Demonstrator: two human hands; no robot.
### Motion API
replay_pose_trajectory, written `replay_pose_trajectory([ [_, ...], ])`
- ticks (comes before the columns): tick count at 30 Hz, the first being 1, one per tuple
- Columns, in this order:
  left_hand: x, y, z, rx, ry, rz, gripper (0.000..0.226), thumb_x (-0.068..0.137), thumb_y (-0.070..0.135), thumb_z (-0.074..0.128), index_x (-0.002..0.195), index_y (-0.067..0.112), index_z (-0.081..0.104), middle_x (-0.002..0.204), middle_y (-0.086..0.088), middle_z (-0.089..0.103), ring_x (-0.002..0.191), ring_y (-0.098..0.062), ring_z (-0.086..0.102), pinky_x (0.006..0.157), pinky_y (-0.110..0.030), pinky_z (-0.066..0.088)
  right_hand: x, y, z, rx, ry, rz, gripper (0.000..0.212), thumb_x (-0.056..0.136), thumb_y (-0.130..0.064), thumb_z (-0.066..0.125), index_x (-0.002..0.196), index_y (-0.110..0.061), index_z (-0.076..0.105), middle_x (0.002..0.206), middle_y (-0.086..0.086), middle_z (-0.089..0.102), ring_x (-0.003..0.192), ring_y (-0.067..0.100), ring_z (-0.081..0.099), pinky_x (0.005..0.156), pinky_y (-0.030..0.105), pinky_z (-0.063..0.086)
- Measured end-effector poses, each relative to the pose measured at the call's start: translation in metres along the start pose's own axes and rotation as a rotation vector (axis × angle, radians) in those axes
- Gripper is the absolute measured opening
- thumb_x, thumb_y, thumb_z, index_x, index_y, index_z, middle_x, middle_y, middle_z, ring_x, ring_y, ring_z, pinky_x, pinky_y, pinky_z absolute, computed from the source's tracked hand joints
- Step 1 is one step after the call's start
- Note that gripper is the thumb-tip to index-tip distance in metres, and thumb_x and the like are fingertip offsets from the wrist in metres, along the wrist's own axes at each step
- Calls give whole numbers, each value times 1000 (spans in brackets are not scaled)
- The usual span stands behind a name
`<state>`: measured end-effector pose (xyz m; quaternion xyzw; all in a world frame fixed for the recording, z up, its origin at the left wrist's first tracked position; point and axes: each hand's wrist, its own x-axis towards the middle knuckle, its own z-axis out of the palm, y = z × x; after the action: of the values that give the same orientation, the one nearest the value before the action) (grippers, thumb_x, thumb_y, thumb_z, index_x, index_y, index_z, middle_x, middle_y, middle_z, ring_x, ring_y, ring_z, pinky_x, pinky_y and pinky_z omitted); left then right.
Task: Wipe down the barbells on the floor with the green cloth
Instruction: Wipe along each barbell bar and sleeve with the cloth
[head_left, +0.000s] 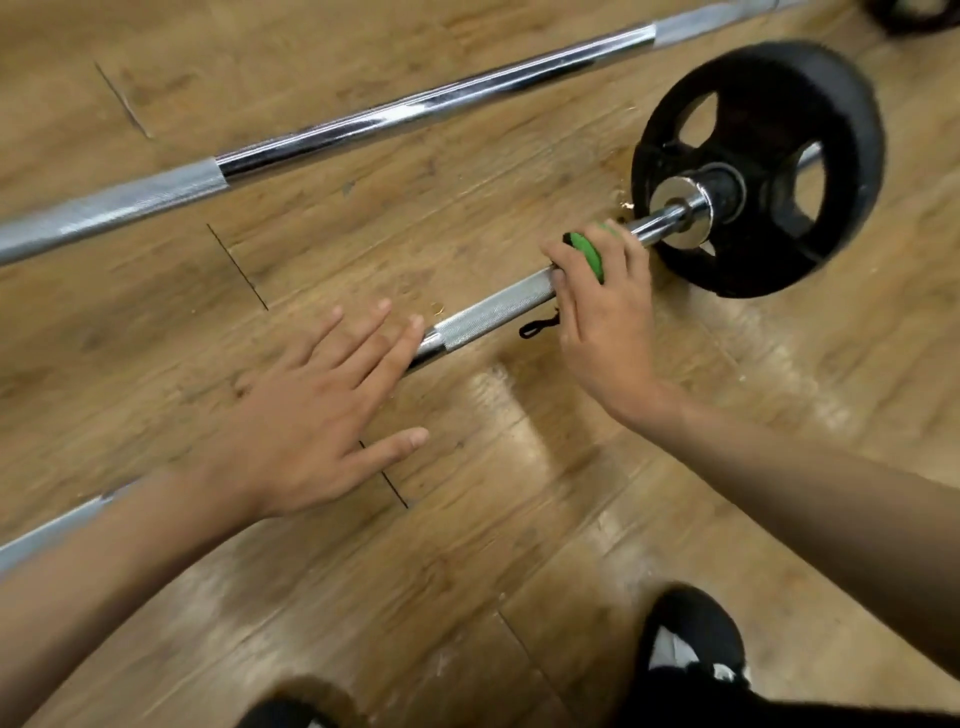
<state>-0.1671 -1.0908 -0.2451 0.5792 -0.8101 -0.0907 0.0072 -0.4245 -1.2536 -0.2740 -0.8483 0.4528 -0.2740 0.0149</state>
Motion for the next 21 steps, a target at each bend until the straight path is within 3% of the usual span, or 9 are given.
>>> replay_pose_trajectory([
  [4, 11, 6, -7, -15, -28, 3, 88, 106, 71, 9, 167, 8, 12, 172, -10, 21, 162, -23, 6, 129, -47, 4, 8, -11, -32, -60, -163, -85, 29, 108, -16, 50, 131, -8, 64, 128, 17, 60, 126, 27, 37, 119, 48, 34],
  [9, 50, 28, 2, 34, 63, 83, 85, 107, 67, 14, 165, 5, 19, 172, -14, 22, 161, -27, 13, 128, -45, 10, 16, 19, -37, -120, -275, -268, 35, 110, -29, 44, 138, -15, 60, 133, 13, 58, 123, 38, 52, 112, 50, 40],
  [14, 69, 41, 11, 175, 74, 9, 84, 107, 65, 20, 166, 5, 17, 173, -12, 18, 161, -27, 13, 129, -48, 16, 15, 47, -17, -37, -185, -390, 32, 111, -30, 43, 133, -16, 62, 124, 12, 59, 107, 38, 54, 105, 52, 41],
  [18, 71, 54, 0, 220, -12, -80, 84, 107, 63, 21, 166, 3, 12, 173, -15, 16, 162, -29, 12, 128, -48, 16, 28, 70, -12, 103, -136, -453, 30, 108, -25, 45, 128, -12, 63, 114, 16, 60, 99, 40, 52, 88, 52, 46],
  [21, 85, 74, -14, 268, -72, -137, 85, 107, 64, 22, 165, 2, 13, 173, -16, 17, 162, -29, 11, 128, -47, 14, 43, 83, -24, 238, -45, -420, 34, 103, -18, 50, 135, -13, 58, 119, 19, 59, 106, 40, 50, 94, 53, 43],
])
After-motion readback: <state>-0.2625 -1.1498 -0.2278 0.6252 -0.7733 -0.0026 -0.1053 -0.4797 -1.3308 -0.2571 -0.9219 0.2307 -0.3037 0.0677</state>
